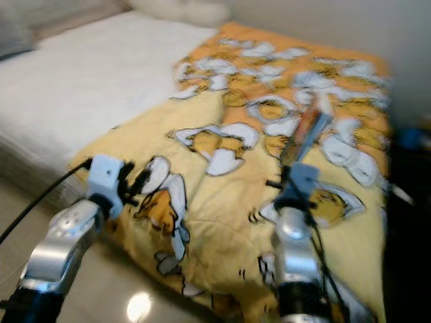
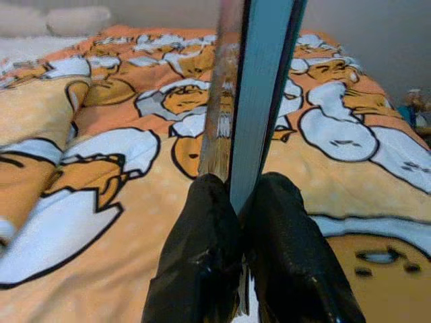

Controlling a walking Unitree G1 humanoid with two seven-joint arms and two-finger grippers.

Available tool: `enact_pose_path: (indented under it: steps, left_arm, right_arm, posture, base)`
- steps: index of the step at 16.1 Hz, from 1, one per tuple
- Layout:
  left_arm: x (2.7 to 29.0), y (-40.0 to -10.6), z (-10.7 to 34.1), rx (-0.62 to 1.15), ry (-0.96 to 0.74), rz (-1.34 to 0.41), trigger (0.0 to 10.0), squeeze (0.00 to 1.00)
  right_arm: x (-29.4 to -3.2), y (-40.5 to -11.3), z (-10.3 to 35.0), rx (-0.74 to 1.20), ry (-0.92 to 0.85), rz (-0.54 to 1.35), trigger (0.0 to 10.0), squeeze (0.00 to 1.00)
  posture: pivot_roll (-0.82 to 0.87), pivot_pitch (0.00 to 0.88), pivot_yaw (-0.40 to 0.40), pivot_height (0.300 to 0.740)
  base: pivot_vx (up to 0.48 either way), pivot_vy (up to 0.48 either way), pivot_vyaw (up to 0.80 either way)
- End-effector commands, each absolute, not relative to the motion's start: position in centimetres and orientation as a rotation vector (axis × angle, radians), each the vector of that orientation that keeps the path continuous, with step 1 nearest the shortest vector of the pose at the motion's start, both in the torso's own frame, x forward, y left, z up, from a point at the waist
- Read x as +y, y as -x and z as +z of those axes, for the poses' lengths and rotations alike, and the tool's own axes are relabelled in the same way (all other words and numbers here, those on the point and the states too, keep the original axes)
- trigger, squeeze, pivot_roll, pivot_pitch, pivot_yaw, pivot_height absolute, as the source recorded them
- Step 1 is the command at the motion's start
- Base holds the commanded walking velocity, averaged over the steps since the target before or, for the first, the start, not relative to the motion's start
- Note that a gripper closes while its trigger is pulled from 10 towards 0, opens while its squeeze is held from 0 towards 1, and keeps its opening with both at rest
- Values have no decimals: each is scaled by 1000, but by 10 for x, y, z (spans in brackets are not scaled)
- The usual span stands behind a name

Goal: Clean up the room

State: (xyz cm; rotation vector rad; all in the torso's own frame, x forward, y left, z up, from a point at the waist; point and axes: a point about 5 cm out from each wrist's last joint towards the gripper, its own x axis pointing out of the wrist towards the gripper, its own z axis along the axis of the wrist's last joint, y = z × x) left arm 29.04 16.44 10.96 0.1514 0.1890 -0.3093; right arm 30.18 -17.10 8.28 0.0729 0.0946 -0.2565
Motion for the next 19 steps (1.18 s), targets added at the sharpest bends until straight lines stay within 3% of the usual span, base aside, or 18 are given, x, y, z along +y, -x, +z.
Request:
enact_pose_path:
  steps: [1, 17, 19]
  left_arm:
    - [161, -294, 114, 170, -151, -313, 10000, 0]
    - [164, -295, 112, 176, -148, -300, 10000, 0]
    - [165, -295, 112, 177, -149, -295, 10000, 0]
  right_arm:
    - [-179, -303, 90, 62, -69, -282, 10000, 0]
    - [-177, -306, 93, 59, -70, -268, 10000, 0]
    - [-176, -307, 96, 52, -68, -252, 10000, 0]
  posture:
    - [-29, 0, 10, 740]
    - [-28, 0, 10, 740]
    - [-28, 0, 10, 740]
  base:
    - [0, 315, -800]
    - [0, 368, -800]
    - [0, 439, -281]
